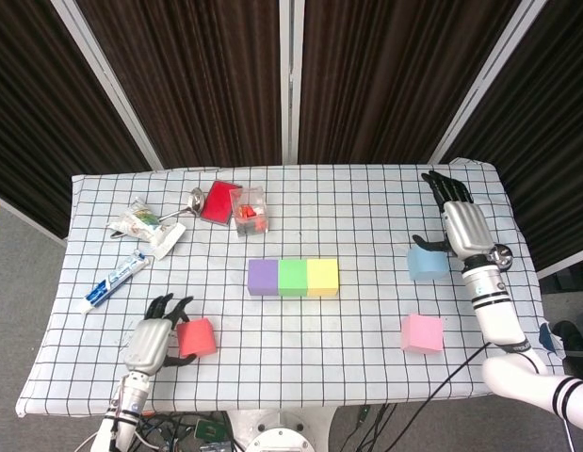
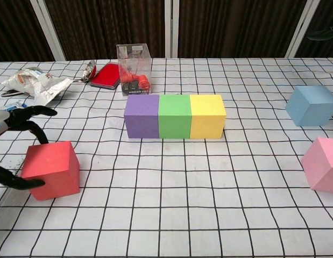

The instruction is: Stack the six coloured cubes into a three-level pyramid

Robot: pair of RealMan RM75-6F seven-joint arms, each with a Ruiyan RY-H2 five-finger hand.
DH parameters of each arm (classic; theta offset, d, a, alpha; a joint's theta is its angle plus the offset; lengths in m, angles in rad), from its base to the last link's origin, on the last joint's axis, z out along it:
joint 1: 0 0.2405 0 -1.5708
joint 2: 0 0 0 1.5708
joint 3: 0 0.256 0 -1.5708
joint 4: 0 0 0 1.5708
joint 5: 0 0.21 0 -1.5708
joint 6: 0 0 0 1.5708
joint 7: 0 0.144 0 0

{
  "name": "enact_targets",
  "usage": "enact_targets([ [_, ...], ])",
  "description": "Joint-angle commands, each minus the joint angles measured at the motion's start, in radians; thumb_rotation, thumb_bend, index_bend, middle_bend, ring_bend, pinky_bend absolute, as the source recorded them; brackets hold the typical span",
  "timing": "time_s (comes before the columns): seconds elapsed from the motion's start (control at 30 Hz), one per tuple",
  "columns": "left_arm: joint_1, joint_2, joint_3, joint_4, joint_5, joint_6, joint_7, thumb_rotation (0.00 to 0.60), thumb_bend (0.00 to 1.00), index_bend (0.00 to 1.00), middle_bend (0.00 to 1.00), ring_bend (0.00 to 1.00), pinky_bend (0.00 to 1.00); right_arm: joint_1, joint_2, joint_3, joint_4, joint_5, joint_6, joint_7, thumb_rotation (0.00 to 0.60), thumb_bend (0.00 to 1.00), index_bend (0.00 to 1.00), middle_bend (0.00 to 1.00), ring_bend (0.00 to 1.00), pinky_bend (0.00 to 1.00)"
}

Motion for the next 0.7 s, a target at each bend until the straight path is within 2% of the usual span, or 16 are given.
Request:
enact_targets([
  [0.03, -0.009, 0.024, -0.003, -0.011, 0.051, 0.013, -0.041, 0.6, 0.07, 0.13, 0.43, 0.09, 0.06, -0.002, 0.001, 0.0, 0.002, 0.003, -0.001, 0.003, 0.6, 0.12, 0.0, 0.03, 0.0, 0.0],
  [0.17, -0.028, 0.087, -0.044, -0.038, 0.101, 0.035, -0.111, 0.6, 0.12, 0.14, 0.46, 0.11, 0.08, -0.006, 0.007, 0.001, 0.0, -0.001, 0.003, 0.007, 0.6, 0.12, 0.0, 0.03, 0.0, 0.0],
  [0.33, -0.076, 0.232, -0.131, -0.066, 0.124, 0.011, -0.303, 0.6, 0.12, 0.14, 0.47, 0.11, 0.1, -0.015, 0.019, 0.003, -0.009, -0.008, 0.014, 0.013, 0.6, 0.12, 0.0, 0.03, 0.0, 0.0],
  [0.5, -0.166, 0.348, -0.187, -0.053, 0.158, -0.097, -0.505, 0.6, 0.12, 0.14, 0.47, 0.11, 0.12, -0.018, 0.026, 0.003, -0.016, -0.009, 0.013, 0.015, 0.6, 0.12, 0.0, 0.03, 0.0, 0.0],
  [0.7, -0.312, 0.374, -0.22, -0.019, 0.176, -0.268, -0.602, 0.6, 0.12, 0.14, 0.48, 0.11, 0.12, -0.022, 0.028, 0.01, -0.024, -0.018, 0.04, 0.006, 0.6, 0.12, 0.0, 0.03, 0.0, 0.0],
])
